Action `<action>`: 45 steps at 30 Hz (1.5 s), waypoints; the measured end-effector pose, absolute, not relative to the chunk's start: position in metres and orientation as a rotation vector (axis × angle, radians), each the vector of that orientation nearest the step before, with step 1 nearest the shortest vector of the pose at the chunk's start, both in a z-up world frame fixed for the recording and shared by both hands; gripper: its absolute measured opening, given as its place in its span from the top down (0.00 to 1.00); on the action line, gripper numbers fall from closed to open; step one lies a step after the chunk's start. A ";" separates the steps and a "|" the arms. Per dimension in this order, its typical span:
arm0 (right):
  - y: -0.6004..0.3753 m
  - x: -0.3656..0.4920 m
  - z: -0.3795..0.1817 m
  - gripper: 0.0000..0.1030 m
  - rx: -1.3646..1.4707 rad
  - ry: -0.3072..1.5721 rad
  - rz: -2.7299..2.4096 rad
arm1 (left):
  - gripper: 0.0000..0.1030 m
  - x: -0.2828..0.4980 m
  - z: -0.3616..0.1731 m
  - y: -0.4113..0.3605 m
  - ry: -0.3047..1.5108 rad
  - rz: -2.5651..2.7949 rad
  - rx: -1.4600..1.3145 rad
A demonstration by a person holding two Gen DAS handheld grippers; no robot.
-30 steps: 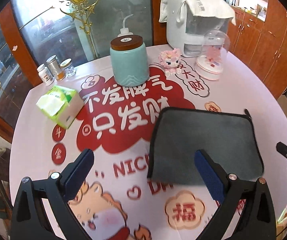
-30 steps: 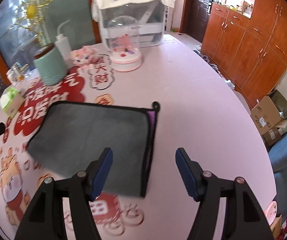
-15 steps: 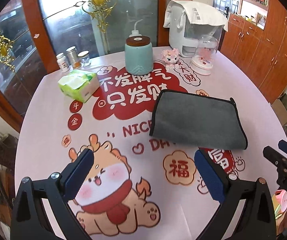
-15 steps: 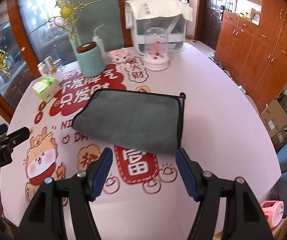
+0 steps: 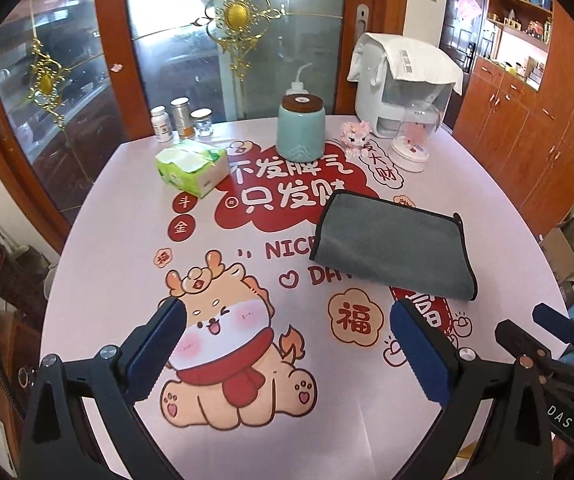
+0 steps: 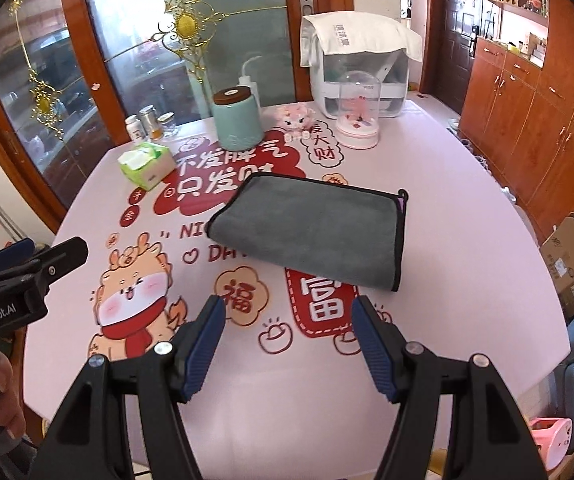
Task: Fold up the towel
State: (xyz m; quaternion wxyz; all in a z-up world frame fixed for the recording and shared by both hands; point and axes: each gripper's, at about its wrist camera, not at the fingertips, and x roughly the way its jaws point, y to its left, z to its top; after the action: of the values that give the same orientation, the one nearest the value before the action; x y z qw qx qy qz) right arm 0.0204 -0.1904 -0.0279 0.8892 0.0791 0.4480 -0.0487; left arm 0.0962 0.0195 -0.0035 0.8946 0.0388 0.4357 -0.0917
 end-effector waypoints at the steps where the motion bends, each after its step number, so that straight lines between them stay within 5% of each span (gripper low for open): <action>1: -0.189 0.018 -0.026 0.36 0.166 0.929 -0.097 | 0.02 0.093 -0.001 0.020 0.899 -0.187 0.079; 45: -0.175 -0.027 0.001 0.36 0.093 0.890 -0.009 | 0.01 0.003 0.023 0.017 0.877 -0.030 0.025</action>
State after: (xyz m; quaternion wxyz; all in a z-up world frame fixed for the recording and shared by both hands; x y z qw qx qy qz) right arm -0.0266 -0.1747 0.0007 0.9016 0.0451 0.4301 -0.0043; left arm 0.0035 0.0172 0.0229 0.9052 0.0122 0.4246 -0.0146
